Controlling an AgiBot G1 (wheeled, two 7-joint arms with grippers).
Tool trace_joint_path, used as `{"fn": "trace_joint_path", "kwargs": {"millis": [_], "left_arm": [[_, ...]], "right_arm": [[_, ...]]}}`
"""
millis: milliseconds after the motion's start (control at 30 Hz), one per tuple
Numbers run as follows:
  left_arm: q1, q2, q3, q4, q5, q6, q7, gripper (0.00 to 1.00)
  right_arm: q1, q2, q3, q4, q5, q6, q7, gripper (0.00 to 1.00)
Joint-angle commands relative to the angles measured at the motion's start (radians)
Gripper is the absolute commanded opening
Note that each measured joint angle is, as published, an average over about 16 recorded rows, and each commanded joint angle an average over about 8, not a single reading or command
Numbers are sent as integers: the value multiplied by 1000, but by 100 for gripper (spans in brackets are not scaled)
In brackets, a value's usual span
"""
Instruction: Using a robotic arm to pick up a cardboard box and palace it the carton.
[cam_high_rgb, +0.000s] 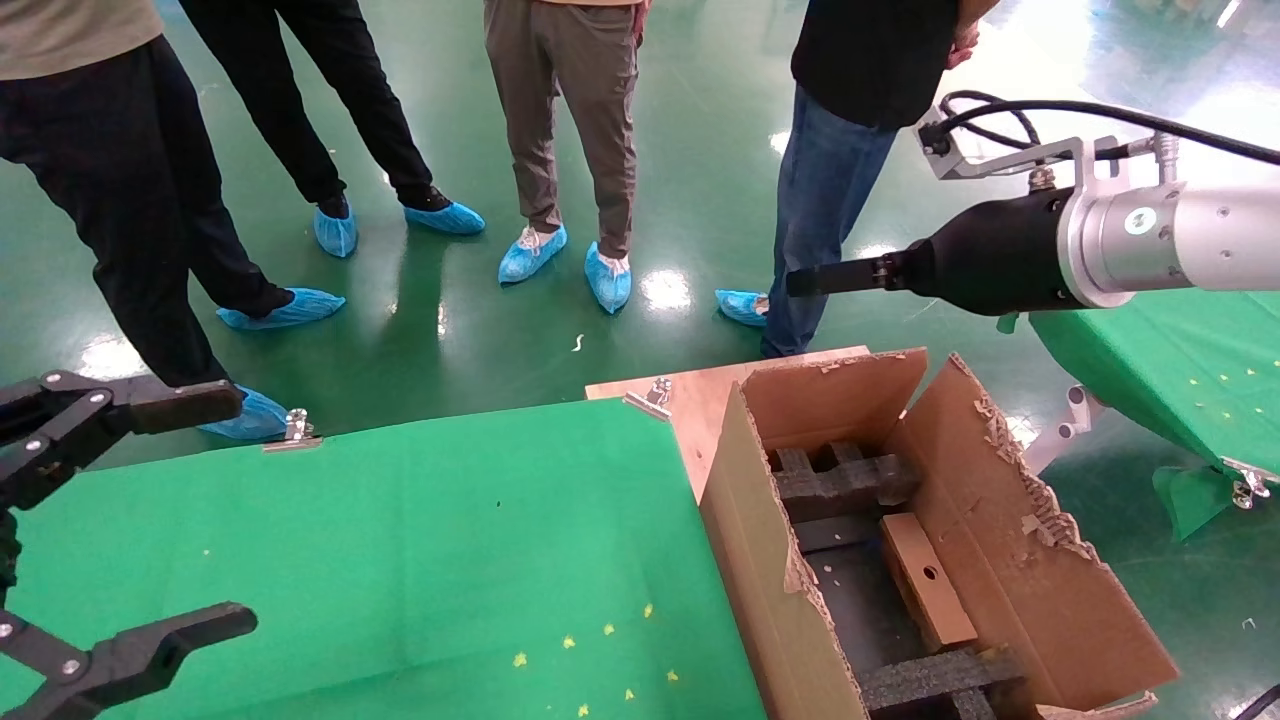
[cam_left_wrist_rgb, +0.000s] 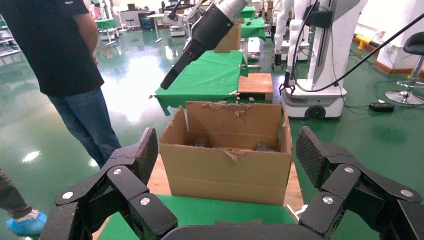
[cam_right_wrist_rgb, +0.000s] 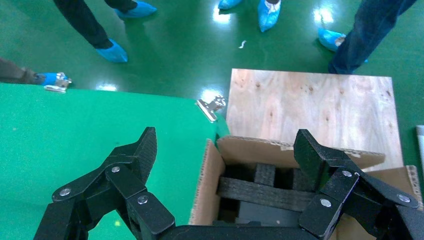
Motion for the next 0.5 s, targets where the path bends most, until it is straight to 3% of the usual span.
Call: {"fn": "trace_joint_path", "kwargs": {"millis": [33, 300, 500], "left_arm": [[0, 0, 0, 0, 0, 0, 0, 100], [0, 0, 0, 0, 0, 0, 0, 100], [0, 0, 0, 0, 0, 0, 0, 100]], "right_arm": [[5, 5, 4, 7, 9, -4, 0, 100], [-14, -6, 2, -9, -4, -1, -7, 100], [-80, -14, 87, -13, 39, -41, -96, 100]]}}
